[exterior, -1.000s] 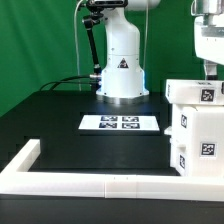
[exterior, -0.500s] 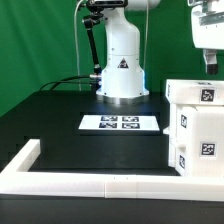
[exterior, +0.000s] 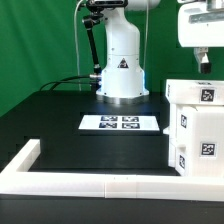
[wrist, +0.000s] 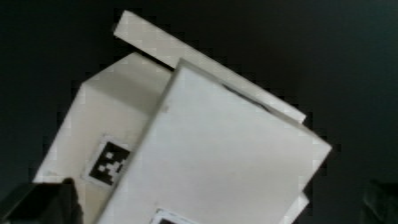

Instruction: Assemble cabinet

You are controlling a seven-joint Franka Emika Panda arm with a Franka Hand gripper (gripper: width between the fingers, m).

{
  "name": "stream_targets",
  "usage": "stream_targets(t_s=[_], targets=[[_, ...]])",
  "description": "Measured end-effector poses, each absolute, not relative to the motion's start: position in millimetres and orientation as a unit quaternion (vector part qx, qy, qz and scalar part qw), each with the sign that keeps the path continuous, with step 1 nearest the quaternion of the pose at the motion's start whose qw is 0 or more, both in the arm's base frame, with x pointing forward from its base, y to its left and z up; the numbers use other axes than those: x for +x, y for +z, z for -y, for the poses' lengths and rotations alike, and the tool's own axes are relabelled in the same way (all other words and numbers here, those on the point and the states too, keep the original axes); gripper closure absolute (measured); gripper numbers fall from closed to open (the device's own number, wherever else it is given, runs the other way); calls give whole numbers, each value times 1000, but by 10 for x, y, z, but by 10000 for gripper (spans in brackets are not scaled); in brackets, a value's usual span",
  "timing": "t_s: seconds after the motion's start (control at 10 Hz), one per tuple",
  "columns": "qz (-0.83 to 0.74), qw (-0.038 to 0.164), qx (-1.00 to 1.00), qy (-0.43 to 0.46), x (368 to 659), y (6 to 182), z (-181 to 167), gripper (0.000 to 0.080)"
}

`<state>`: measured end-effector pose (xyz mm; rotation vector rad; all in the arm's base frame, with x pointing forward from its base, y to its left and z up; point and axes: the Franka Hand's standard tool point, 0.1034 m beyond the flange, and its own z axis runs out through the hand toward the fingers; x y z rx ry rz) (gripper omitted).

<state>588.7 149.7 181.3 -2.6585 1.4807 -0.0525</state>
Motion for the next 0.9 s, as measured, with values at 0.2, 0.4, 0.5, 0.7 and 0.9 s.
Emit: stream_targets(t_s=[0.2, 0.4, 0.5, 0.7, 0.9], targets=[[-396, 53, -916, -30, 5907, 1814, -1525, 2], [-339, 50, -939, -33, 5906, 1813, -1521, 2], [-295, 49, -954, -36, 5906, 1813, -1520, 2], [-202, 42, -978, -40, 5896, 1803, -1520, 2], [-16, 25, -998, -50, 5902, 1808, -1485, 2]])
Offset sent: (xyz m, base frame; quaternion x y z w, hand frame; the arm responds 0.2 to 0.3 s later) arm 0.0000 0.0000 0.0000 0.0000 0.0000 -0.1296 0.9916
